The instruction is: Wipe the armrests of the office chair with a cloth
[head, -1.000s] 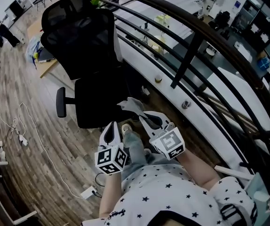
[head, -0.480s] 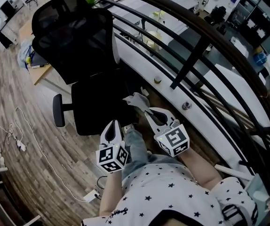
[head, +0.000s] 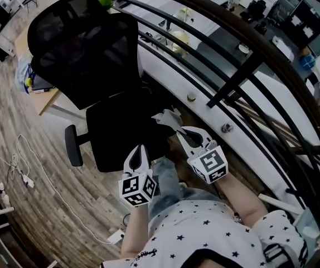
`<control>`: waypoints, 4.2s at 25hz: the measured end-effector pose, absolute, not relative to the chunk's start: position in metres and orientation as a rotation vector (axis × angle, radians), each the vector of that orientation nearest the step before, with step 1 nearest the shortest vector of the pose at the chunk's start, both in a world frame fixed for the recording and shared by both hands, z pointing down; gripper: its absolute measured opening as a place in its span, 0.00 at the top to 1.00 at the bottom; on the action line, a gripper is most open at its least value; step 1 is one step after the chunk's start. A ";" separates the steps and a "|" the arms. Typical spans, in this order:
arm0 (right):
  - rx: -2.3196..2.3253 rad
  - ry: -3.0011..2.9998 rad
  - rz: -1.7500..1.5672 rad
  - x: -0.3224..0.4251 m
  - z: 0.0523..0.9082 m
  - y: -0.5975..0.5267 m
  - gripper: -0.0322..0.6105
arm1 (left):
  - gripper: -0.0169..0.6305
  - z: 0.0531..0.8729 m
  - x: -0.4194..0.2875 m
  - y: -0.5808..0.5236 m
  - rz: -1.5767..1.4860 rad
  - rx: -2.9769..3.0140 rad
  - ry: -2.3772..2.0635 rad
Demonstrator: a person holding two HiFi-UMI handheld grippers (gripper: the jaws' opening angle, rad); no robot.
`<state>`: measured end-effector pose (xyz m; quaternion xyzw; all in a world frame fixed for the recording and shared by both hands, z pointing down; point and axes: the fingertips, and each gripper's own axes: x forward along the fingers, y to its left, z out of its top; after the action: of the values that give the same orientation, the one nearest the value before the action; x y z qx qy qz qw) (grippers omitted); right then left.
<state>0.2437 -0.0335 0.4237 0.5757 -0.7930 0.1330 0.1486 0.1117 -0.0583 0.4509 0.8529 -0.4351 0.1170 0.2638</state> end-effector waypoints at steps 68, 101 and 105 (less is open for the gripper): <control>1.314 -1.925 0.530 0.288 0.668 -0.229 0.91 | 0.96 0.587 0.127 -0.157 0.516 2.146 -1.010; 1.238 -1.899 0.583 0.271 0.673 -0.169 0.91 | 0.96 0.578 0.131 -0.093 0.462 2.159 -1.043; 1.230 -1.904 0.578 0.267 0.676 -0.159 0.91 | 0.96 0.578 0.129 -0.087 0.455 2.161 -1.052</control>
<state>0.2671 -0.1593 0.6758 0.4839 -0.7493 0.2276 0.3905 0.1295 -0.0872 0.5778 0.8307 -0.4043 0.1747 0.3406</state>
